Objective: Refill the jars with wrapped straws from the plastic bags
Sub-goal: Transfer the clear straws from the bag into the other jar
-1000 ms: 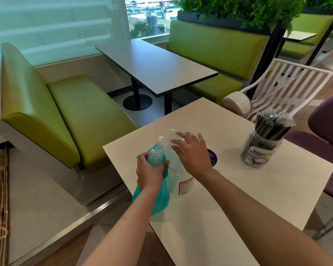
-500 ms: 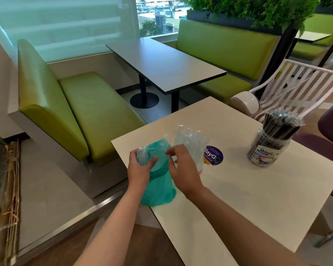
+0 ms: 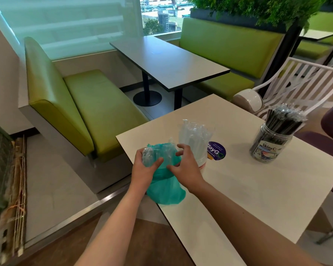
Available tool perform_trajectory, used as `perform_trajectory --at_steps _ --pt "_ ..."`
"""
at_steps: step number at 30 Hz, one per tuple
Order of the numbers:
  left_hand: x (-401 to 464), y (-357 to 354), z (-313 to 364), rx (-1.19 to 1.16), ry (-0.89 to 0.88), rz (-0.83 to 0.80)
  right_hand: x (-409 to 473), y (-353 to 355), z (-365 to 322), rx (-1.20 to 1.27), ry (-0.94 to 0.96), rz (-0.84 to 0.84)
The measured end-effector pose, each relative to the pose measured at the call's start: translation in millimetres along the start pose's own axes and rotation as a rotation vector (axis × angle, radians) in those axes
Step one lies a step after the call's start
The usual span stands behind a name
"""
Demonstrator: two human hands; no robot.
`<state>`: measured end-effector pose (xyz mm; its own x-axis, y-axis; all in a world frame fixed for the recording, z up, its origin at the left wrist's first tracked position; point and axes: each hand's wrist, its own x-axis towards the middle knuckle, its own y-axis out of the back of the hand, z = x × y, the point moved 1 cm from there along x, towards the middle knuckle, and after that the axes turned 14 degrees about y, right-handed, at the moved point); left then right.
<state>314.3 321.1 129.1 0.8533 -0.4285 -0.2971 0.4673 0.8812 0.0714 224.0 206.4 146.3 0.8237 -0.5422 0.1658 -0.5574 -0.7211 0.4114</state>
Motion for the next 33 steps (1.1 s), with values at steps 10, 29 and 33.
perform_trajectory --at_steps 10,29,33 --pt "-5.6 -6.9 -4.1 -0.033 0.026 -0.102 -0.4 9.0 16.1 0.062 -0.064 -0.142" --pt "-13.9 -15.6 0.7 -0.036 0.01 -0.128 -0.8 6.8 19.3 0.126 -0.122 -0.149" --pt "-11.3 -18.6 1.7 -0.012 -0.004 -0.142 0.6 7.1 15.7 0.07 -0.103 -0.131"
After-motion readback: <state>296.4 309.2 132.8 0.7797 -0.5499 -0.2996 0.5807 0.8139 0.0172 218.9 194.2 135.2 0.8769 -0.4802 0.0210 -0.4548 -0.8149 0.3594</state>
